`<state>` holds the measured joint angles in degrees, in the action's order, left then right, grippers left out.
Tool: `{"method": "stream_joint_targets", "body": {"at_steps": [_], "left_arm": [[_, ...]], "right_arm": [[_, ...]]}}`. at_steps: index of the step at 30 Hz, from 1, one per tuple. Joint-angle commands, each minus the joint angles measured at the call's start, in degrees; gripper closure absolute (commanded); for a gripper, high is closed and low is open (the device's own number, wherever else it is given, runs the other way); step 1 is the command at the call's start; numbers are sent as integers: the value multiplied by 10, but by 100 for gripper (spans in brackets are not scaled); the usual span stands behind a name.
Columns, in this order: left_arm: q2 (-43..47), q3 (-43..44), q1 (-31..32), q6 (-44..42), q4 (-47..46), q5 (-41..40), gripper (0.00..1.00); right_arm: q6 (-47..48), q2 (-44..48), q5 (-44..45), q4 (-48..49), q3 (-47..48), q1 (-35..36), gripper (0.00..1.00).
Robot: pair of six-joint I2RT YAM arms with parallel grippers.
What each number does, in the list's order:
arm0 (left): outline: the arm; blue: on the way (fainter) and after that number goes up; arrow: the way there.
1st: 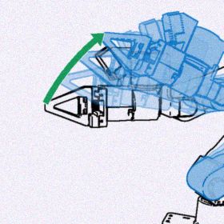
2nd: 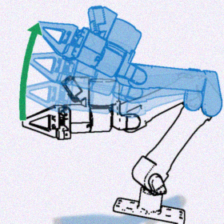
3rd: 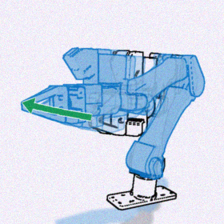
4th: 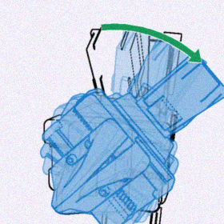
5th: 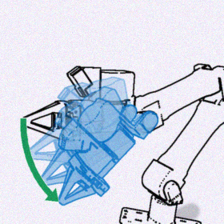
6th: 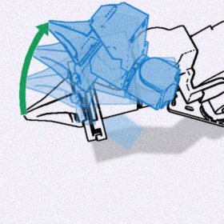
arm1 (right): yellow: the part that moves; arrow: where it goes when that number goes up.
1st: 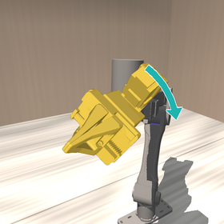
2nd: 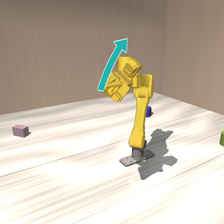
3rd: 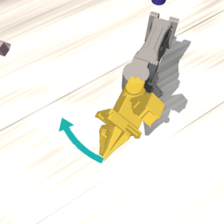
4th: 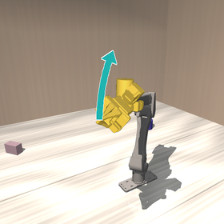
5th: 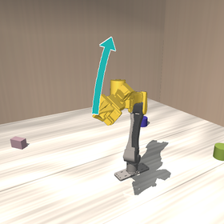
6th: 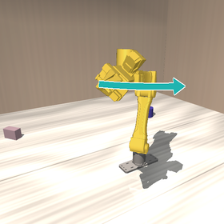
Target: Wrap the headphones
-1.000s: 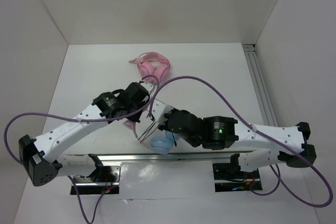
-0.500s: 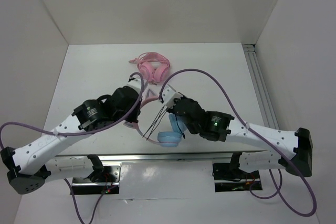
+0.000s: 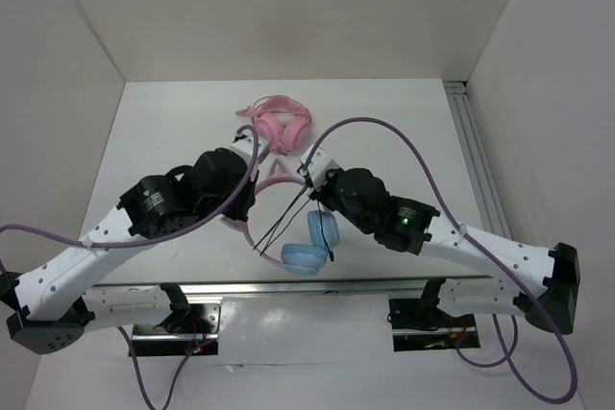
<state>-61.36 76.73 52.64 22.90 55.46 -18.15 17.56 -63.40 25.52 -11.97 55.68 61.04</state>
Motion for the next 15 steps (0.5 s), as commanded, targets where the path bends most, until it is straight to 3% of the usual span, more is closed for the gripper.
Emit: {"method": "stream_joint_targets", "body": {"at_steps": [1, 4, 6, 9, 15], "left_arm": [[-2, 64, 6, -14, 16, 41, 100], [-16, 99, 6, -7, 27, 13, 100], [-29, 118, 1, -7, 27, 6, 100], [-41, 125, -22, -25, 19, 26, 100], [-62, 125, -81, -65, -13, 50, 100]], "right_arm": [[-14, -8, 7, 10, -7, -33, 86], [-14, -16, 7, 15, -14, -46, 83], [-14, -16, -16, 33, -21, -65, 68], [-29, -16, -50, 47, -30, -100, 56], [-39, -16, -72, 58, -46, -130, 54]]}}
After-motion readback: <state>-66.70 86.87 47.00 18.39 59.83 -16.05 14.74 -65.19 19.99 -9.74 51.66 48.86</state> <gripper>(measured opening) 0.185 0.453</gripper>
